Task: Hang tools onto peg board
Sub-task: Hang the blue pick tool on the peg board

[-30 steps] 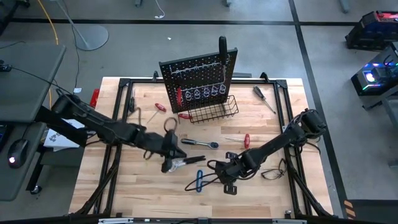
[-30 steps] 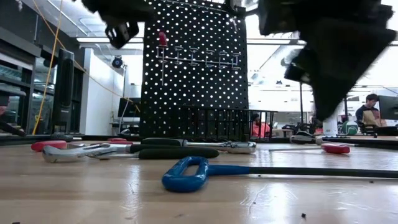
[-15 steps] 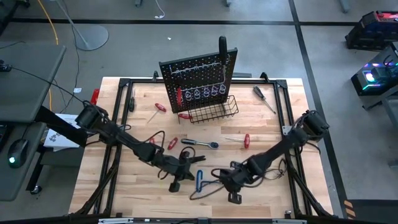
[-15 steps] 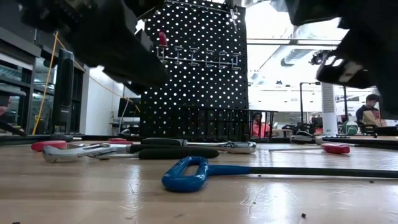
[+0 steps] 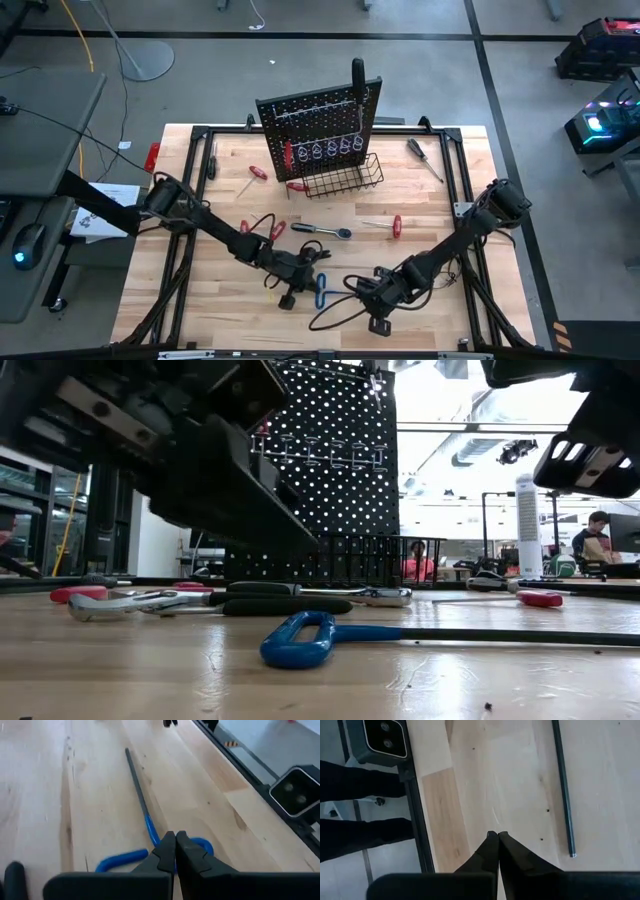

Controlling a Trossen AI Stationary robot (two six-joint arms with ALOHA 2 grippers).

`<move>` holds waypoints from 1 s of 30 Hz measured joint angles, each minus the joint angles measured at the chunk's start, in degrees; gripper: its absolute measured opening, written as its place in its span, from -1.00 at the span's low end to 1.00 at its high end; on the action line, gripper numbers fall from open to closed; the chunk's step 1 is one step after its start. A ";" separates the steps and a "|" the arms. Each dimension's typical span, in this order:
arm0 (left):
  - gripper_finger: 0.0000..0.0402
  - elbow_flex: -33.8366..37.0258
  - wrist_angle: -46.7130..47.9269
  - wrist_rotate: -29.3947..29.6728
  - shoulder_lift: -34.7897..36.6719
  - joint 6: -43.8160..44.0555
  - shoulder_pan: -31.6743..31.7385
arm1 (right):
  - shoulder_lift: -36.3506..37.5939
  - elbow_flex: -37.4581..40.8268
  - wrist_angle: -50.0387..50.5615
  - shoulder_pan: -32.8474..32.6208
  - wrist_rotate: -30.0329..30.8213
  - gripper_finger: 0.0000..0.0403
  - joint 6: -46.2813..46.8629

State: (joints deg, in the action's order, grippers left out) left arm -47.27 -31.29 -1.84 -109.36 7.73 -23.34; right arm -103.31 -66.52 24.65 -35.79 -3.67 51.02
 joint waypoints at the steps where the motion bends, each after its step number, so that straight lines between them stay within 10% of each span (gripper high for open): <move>1: -1.00 -0.04 0.04 -0.41 -0.59 0.06 0.26 | 0.00 0.00 -0.27 0.00 -0.06 -1.00 0.00; 21: -1.00 -0.37 4.50 -1.36 -7.20 4.84 0.38 | 0.00 -0.04 1.15 0.93 -1.42 -1.00 1.64; 30: -1.00 0.18 8.48 -0.96 3.11 4.13 0.25 | 0.00 -0.17 0.54 1.68 -2.68 -1.00 -0.67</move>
State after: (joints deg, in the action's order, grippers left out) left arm -47.09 -22.81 -2.80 -106.25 11.86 -23.09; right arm -103.31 -66.70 25.19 -34.11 -6.36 50.34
